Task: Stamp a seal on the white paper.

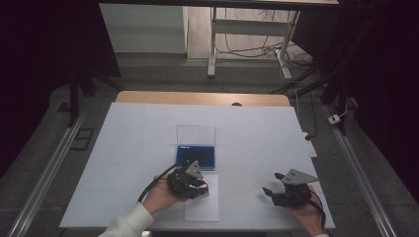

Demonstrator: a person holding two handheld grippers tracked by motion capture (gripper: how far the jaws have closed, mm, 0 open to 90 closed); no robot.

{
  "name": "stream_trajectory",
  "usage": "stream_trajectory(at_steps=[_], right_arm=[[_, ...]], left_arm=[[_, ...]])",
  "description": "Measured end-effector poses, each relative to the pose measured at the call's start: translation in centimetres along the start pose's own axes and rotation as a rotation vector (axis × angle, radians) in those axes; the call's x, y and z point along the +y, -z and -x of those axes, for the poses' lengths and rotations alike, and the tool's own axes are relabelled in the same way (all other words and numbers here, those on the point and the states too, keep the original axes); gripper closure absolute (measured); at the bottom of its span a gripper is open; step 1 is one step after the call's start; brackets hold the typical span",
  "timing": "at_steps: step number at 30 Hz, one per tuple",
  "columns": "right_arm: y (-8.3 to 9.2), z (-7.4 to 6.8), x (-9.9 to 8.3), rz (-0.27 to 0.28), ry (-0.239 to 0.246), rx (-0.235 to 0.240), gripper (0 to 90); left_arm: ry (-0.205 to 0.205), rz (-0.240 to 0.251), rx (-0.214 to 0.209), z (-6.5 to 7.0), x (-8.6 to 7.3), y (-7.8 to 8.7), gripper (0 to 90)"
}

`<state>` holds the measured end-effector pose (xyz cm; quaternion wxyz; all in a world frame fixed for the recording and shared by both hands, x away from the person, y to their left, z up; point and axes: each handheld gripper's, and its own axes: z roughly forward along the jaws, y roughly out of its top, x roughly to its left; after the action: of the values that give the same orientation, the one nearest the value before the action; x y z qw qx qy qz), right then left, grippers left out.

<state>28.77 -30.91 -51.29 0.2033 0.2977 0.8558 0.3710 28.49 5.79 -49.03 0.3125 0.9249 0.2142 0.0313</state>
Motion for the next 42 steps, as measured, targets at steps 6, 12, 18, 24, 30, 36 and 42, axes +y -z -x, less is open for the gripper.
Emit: stream_trajectory(at_steps=[6,12,18,24,30,36,42], right_arm=[[0.02,-0.01,0.01,0.001,0.0,0.0,29.1],[0.02,-0.05,0.06,0.002,0.003,0.0,29.0],[0.09,-0.05,0.07,0.004,0.003,-0.002,29.1],[0.09,-0.1,0.12,0.004,0.005,-0.003,29.1],[0.09,-0.22,0.21,0.007,0.004,-0.002,29.1],[0.12,-0.26,0.24,0.007,0.006,-0.003,29.1],[0.19,-0.18,0.25,0.012,0.001,-0.003,29.1]], left_arm=[[-0.001,-0.006,0.004,0.14,0.07,-0.08,70.1],[-0.005,-0.016,0.013,0.32,0.15,-0.11,70.3],[-0.003,-0.031,0.02,0.43,0.34,-0.18,70.6],[-0.01,-0.039,0.041,0.74,0.19,-0.54,70.8],[-0.011,-0.037,0.047,0.84,0.12,-0.64,71.0],[-0.007,-0.037,0.038,0.71,0.1,-0.67,71.0],[-0.007,-0.04,0.039,0.72,0.12,-0.68,71.0]])
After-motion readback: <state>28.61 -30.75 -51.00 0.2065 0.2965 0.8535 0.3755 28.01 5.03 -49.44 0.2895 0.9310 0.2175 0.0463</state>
